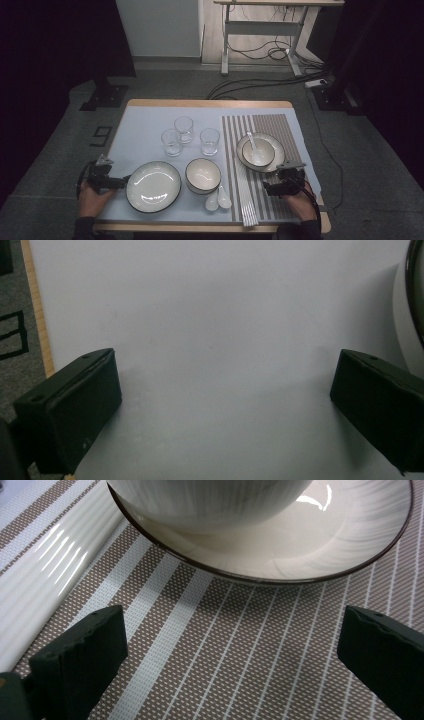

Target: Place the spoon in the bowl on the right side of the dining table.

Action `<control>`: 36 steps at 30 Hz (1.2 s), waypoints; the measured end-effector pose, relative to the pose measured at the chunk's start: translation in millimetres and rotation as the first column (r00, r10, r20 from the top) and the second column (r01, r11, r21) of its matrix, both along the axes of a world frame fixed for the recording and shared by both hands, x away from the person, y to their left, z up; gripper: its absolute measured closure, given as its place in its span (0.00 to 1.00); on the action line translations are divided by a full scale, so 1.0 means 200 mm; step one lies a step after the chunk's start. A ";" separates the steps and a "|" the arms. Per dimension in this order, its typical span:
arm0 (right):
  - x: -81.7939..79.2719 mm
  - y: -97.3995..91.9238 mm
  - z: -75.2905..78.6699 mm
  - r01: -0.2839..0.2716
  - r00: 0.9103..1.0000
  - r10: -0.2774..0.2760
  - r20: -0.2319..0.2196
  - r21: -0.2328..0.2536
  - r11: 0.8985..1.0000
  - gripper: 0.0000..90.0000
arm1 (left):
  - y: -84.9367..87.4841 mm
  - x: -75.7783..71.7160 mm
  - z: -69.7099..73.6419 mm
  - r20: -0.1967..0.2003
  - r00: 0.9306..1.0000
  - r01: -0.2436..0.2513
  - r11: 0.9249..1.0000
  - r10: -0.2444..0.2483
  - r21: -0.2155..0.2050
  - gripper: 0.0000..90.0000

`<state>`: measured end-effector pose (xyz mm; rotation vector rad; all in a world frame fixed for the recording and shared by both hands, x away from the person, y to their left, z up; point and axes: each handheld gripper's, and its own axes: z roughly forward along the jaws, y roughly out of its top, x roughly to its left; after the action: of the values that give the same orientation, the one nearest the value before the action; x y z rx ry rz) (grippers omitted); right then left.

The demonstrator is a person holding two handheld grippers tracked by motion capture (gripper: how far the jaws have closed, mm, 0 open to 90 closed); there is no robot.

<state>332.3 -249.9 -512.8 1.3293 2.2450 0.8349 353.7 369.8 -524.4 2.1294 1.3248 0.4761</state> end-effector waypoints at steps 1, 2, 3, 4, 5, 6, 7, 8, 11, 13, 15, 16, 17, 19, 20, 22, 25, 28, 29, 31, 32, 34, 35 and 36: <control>0.00 0.00 -0.01 0.006 1.000 -0.006 0.002 0.002 1.000 0.00 | 0.00 0.00 0.00 0.000 1.000 0.000 1.000 0.000 0.000 0.00; 0.00 0.00 -0.02 0.009 1.000 -0.009 0.001 0.005 1.000 0.00 | 0.00 0.00 0.00 0.000 1.000 0.000 1.000 0.000 0.000 0.00; 0.00 0.00 -0.03 0.011 1.000 -0.011 0.003 0.006 1.000 0.00 | 0.00 0.00 0.00 0.000 1.000 0.000 1.000 0.000 0.000 0.00; -0.01 0.00 -0.03 0.012 1.000 -0.012 0.002 0.006 1.000 0.00 | 0.00 0.00 0.00 0.000 1.000 0.000 1.000 0.000 0.000 0.00; -0.01 0.01 -0.04 0.010 1.000 -0.010 0.001 0.007 1.000 0.00 | 0.00 0.00 0.00 0.000 1.000 0.000 1.000 0.000 0.000 0.00; -0.01 0.01 -0.05 0.012 1.000 -0.012 0.002 0.009 1.000 0.00 | 0.00 0.00 0.00 0.000 1.000 0.000 1.000 0.000 0.000 0.00; -0.01 0.01 -0.05 0.010 1.000 -0.010 0.001 0.010 1.000 0.00 | 0.00 0.00 0.00 0.000 1.000 0.000 1.000 0.000 0.000 0.00; -0.01 0.01 -0.06 0.010 1.000 -0.010 0.003 0.013 1.000 0.00 | 0.00 0.00 0.00 0.000 1.000 0.000 1.000 0.000 0.000 0.00; -0.02 0.01 -0.08 0.007 1.000 -0.007 0.000 0.014 1.000 0.00 | 0.00 0.00 0.00 0.000 1.000 0.000 1.000 0.000 0.000 0.00; -0.02 0.01 -0.09 0.007 1.000 -0.007 -0.004 0.021 1.000 0.00 | 0.00 0.00 0.00 0.000 1.000 0.000 1.000 0.000 0.000 0.00; -0.02 0.01 -0.10 0.011 1.000 -0.010 -0.006 0.044 0.999 0.00 | 0.00 0.00 0.00 0.000 1.000 0.000 1.000 0.000 0.000 0.00; -0.02 0.01 -0.10 0.012 1.000 -0.012 -0.003 0.050 0.999 0.00 | 0.00 0.00 0.00 0.000 1.000 0.000 1.000 0.000 0.000 0.00; -0.02 0.01 -0.10 0.011 1.000 -0.012 0.004 0.051 0.999 0.00 | 0.00 0.00 0.00 0.000 1.000 0.000 1.000 0.000 0.000 0.00; -0.03 0.00 -0.11 0.013 1.000 -0.013 0.011 0.058 0.998 0.00 | 0.00 0.00 0.00 0.000 1.000 0.000 1.000 0.000 0.000 0.00; -0.03 0.00 -0.11 0.013 1.000 -0.014 0.018 0.063 0.998 0.00 | 0.00 0.00 0.00 0.000 1.000 0.000 1.000 0.000 0.000 0.00; -0.04 0.00 -0.12 0.011 0.999 -0.014 0.033 0.072 0.997 0.00 | 0.00 0.00 0.00 0.000 1.000 0.000 1.000 0.000 -0.001 0.00; -0.04 0.00 -0.12 0.013 0.999 -0.015 0.037 0.071 0.997 0.00 | 0.00 0.00 0.00 0.000 1.000 0.000 1.000 0.000 0.000 0.00; -0.04 0.00 -0.12 0.011 0.999 -0.014 0.036 0.071 0.997 0.00 | 0.00 0.00 0.00 0.000 1.000 0.000 1.000 0.000 0.000 0.00; -0.04 0.00 -0.12 0.012 0.999 -0.014 0.036 0.071 0.997 0.00 | 0.00 0.00 0.00 0.000 1.000 0.000 1.000 0.000 0.000 0.00; -0.04 0.00 -0.12 0.012 0.999 -0.015 0.036 0.072 0.997 0.00 | 0.00 0.00 0.00 0.000 1.000 0.000 1.000 0.000 0.000 0.00; -0.04 0.00 -0.12 0.012 0.999 -0.014 0.036 0.072 0.997 0.00 | 0.00 0.00 0.00 0.000 1.000 0.000 1.000 0.000 0.000 0.00; -0.04 0.00 -0.12 0.013 0.999 -0.016 0.035 0.073 0.997 0.00 | 0.00 0.00 0.00 0.000 1.000 0.000 1.000 0.000 0.000 0.00; -0.04 0.00 -0.12 0.013 0.999 -0.015 0.035 0.072 0.997 0.00 | 0.00 0.00 0.00 0.000 1.000 0.000 1.000 0.000 0.000 0.00; -0.04 0.00 -0.12 0.011 0.999 -0.014 0.036 0.072 0.997 0.00 | 0.00 0.00 0.00 0.000 1.000 0.000 1.000 0.000 0.000 0.00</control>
<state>324.0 -250.3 -536.6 1.3476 2.1957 0.9352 353.8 369.9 -524.5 2.1293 1.3250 0.4754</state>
